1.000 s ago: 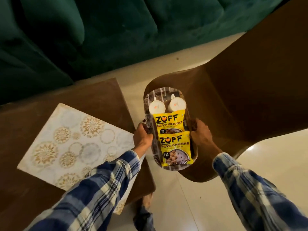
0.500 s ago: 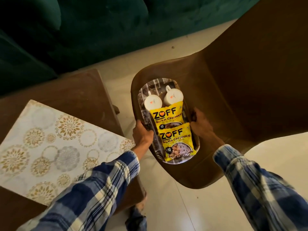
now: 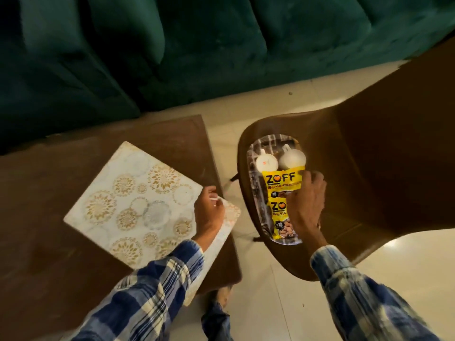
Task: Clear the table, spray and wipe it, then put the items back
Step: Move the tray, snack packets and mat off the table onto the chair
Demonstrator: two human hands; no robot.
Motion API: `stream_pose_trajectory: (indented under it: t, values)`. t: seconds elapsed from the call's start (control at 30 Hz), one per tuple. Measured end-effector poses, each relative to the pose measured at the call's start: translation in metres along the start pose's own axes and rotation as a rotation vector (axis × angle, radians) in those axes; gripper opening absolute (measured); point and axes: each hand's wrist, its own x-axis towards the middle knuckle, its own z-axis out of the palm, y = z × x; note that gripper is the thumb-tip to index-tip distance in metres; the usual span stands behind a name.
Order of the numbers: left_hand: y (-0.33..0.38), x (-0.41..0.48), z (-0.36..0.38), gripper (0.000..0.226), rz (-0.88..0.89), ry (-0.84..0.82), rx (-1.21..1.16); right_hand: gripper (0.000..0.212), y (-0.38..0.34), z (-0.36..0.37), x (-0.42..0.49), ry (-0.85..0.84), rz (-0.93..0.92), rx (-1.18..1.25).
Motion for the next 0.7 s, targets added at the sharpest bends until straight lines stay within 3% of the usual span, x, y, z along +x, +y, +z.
stream_pose_trajectory:
  t: [0.07, 0.13, 0.27, 0.33, 0.43, 0.7]
  values:
    - [-0.028, -0.011, -0.041, 0.033, -0.017, 0.171, -0.015, 0.057, -0.041, 0.018, -0.027, -0.048, -0.124, 0.054]
    - [-0.061, -0.02, -0.079, 0.038, -0.096, 0.342, -0.017, 0.056, -0.08, 0.043, -0.058, -0.221, -0.291, 0.109]
    - [-0.119, -0.025, -0.141, 0.062, -0.517, 0.51, -0.024, 0.059, -0.139, 0.101, -0.093, -0.541, -0.501, 0.053]
    - [-0.143, -0.023, -0.154, 0.073, -0.634, 0.504, -0.074, 0.066, -0.155, 0.131, -0.093, -0.565, -0.491, -0.031]
    - [-0.164, -0.018, -0.153, 0.082, -0.656, 0.488, -0.28, 0.073, -0.175, 0.155, -0.082, -0.52, -0.433, -0.142]
    - [-0.176, -0.006, -0.149, 0.091, -0.775, 0.522, -0.398, 0.065, -0.196, 0.166, -0.061, -0.497, -0.382, -0.271]
